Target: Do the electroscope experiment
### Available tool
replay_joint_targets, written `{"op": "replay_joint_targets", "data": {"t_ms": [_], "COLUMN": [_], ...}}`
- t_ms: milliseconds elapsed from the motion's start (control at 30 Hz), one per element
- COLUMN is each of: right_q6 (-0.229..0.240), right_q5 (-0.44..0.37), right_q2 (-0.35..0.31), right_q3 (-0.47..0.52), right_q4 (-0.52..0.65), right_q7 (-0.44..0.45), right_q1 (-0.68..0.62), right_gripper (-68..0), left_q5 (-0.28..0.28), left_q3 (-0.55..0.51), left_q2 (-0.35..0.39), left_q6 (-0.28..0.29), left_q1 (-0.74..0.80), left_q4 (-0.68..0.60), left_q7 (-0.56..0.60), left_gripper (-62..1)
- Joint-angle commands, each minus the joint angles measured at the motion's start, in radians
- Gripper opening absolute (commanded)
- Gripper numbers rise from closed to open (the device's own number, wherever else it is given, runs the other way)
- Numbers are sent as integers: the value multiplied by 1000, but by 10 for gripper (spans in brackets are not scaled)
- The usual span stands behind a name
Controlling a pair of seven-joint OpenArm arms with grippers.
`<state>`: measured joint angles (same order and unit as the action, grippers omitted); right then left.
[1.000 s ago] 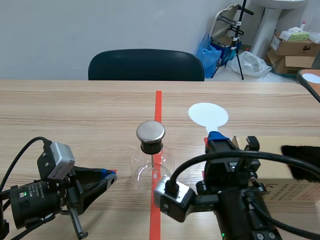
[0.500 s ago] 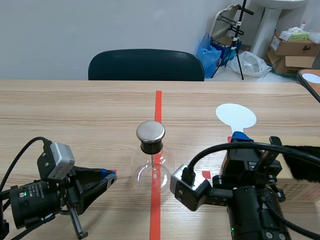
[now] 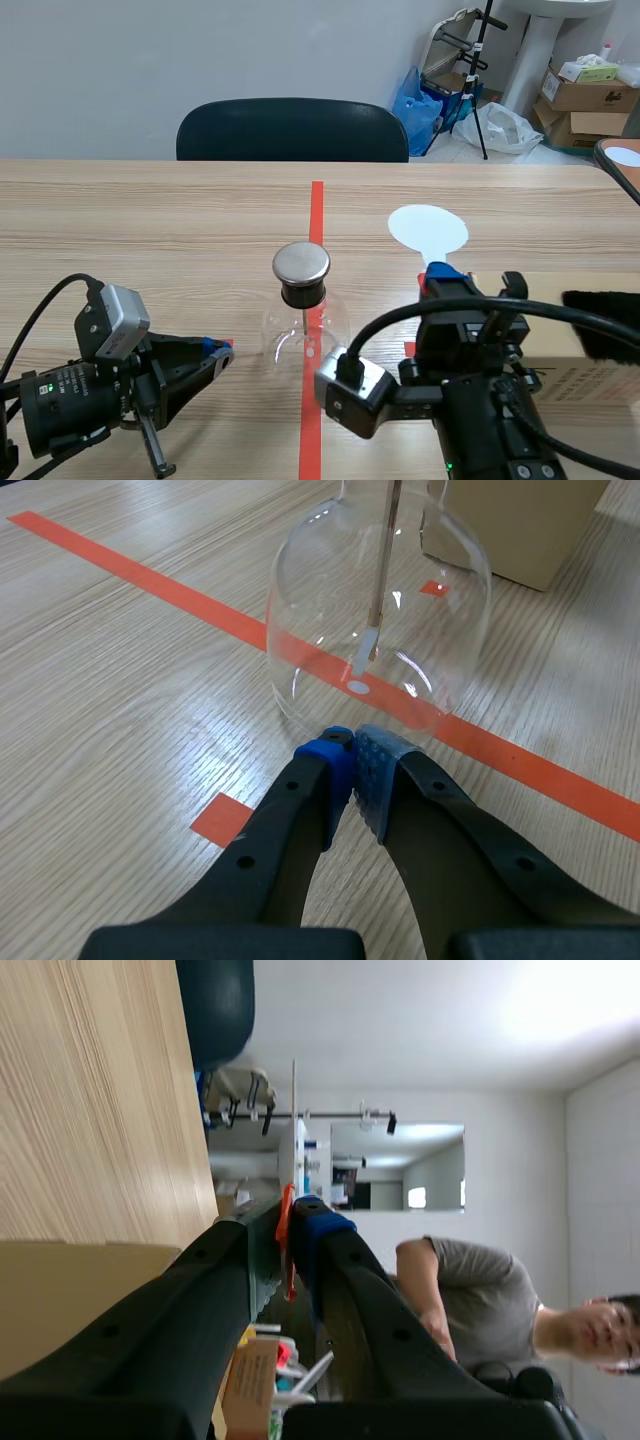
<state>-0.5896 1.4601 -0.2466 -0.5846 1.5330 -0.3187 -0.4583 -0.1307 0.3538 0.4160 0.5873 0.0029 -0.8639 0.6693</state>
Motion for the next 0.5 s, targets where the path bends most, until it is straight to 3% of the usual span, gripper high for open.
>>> {"op": "replay_joint_targets", "data": {"t_ms": [0,467], "right_q6": [-11,-11], "right_q5": [1,1], "right_q2": [-11,-11], "right_q3": [2,2], "right_q4": [28,28], "right_q7": [32,362], "right_q1": [4,4], "right_gripper": [-658,-658], "left_q5": [14,14], "left_q3": [-5,-5], "left_q2": [-2,-2], "left_q6": [2,1], "left_q1": [-3,-3], "left_q4": [-18,-18], "left_q7": [14,14], "left_gripper": [-577,-577]}}
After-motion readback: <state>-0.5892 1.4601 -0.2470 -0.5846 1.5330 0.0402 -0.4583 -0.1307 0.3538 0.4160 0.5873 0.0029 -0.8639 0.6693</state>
